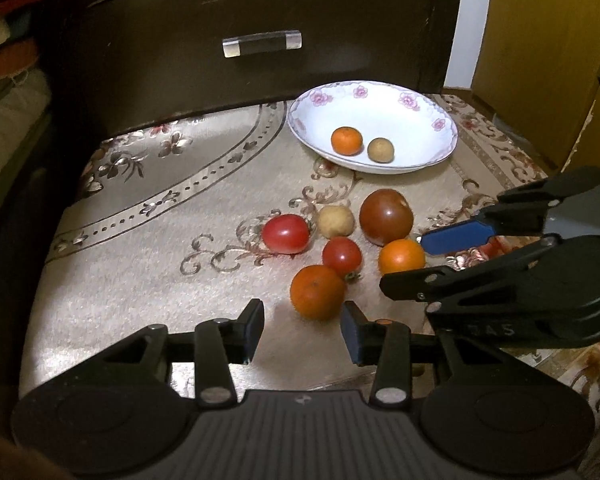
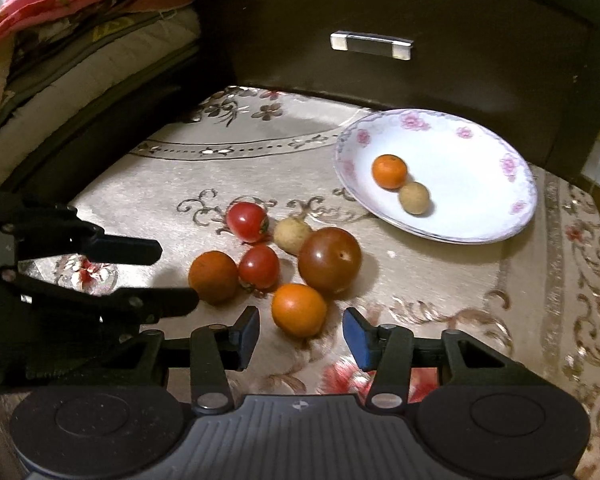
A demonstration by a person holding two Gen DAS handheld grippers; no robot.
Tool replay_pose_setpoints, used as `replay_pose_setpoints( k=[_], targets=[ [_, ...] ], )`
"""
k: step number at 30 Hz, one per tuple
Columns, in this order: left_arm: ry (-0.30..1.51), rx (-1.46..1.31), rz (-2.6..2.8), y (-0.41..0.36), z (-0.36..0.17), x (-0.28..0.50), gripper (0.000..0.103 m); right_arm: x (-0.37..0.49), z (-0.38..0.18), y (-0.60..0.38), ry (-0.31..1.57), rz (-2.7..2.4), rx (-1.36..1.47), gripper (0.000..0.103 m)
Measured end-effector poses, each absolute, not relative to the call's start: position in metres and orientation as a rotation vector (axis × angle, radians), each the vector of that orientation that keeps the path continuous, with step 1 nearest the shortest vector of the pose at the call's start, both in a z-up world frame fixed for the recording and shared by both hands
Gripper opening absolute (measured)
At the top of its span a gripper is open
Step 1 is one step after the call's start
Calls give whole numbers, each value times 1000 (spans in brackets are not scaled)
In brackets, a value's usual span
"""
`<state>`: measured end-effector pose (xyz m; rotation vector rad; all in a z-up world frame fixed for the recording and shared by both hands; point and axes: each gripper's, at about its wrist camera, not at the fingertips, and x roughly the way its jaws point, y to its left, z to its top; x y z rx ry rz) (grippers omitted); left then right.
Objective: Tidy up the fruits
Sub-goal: 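Grasp a tangerine with the left tool while the right tool grasps another tangerine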
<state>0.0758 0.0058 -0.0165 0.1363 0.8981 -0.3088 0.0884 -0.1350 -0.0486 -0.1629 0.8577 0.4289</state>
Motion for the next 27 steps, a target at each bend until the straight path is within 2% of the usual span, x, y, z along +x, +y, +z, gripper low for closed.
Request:
replay_pose_setpoints(
  k=[1, 3, 5, 17, 19, 20, 27],
  targets=[
    [900, 135, -308, 6, -17, 77, 48, 90, -50, -133, 860, 428, -171, 44],
    [902, 135, -309, 6, -19, 79, 48, 93, -54, -129, 876, 423, -186, 34],
    [902, 136, -312, 4, -20, 82, 48, 94, -57, -127, 891, 412, -198, 29],
    [908, 166, -324, -14, -40, 97, 47, 88, -52, -150, 917, 382, -156, 29],
    [903, 144, -323, -12, -41, 99, 46, 89, -52, -152, 921, 380, -149, 29],
    [904, 132, -323, -12, -41, 100, 41, 89, -52, -153, 924, 381, -146, 29],
    [923, 126, -353, -13, -37, 94, 40, 91, -52, -152, 928, 384, -156, 29]
  ],
)
